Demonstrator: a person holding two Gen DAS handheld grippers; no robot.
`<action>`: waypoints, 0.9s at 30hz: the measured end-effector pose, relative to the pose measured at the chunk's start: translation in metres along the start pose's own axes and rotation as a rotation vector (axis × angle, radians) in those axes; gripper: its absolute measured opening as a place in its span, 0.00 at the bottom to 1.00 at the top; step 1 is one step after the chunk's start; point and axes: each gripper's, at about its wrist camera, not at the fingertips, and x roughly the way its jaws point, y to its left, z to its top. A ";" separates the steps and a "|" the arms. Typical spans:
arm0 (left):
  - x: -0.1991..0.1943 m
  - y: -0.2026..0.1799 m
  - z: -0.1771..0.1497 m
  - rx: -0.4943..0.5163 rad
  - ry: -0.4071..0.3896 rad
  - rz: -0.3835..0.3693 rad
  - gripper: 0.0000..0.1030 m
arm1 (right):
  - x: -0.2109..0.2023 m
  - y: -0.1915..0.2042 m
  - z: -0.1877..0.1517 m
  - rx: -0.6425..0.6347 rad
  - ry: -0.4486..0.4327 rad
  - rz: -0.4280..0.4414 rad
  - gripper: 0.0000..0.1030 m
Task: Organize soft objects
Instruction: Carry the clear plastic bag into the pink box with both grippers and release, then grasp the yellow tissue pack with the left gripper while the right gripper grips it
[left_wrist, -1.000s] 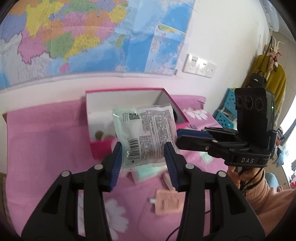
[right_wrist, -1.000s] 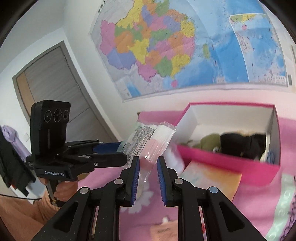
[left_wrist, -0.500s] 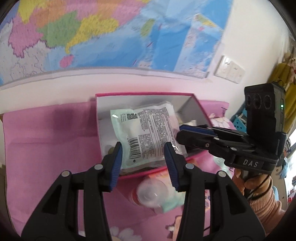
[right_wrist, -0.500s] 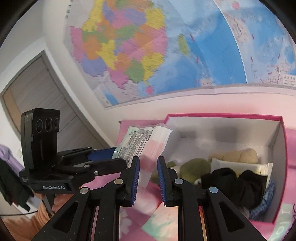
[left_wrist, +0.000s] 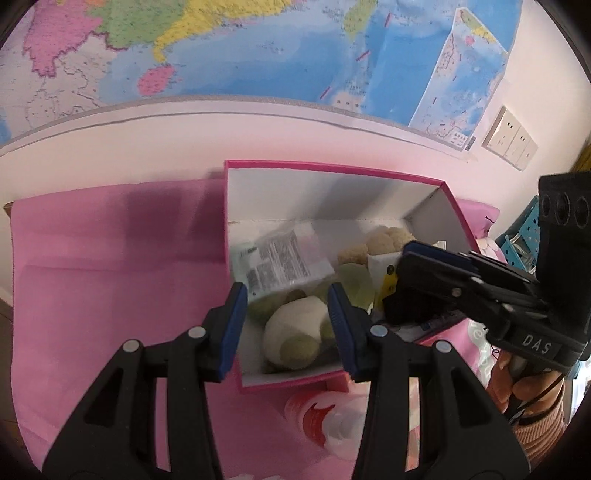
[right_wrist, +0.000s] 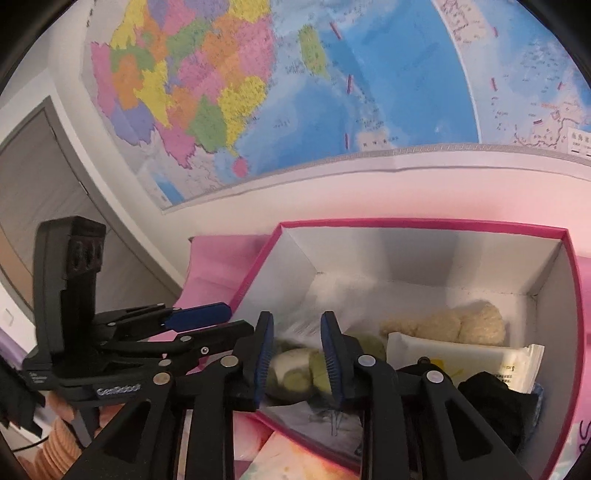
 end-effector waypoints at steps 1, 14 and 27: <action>-0.004 0.001 -0.002 0.003 -0.009 0.002 0.46 | -0.003 0.001 -0.002 -0.005 -0.005 -0.002 0.27; -0.084 0.010 -0.078 0.045 -0.095 -0.034 0.46 | -0.080 0.027 -0.049 -0.091 -0.027 0.112 0.43; -0.097 0.030 -0.192 0.001 0.050 0.003 0.46 | -0.103 0.068 -0.141 -0.151 0.144 0.293 0.48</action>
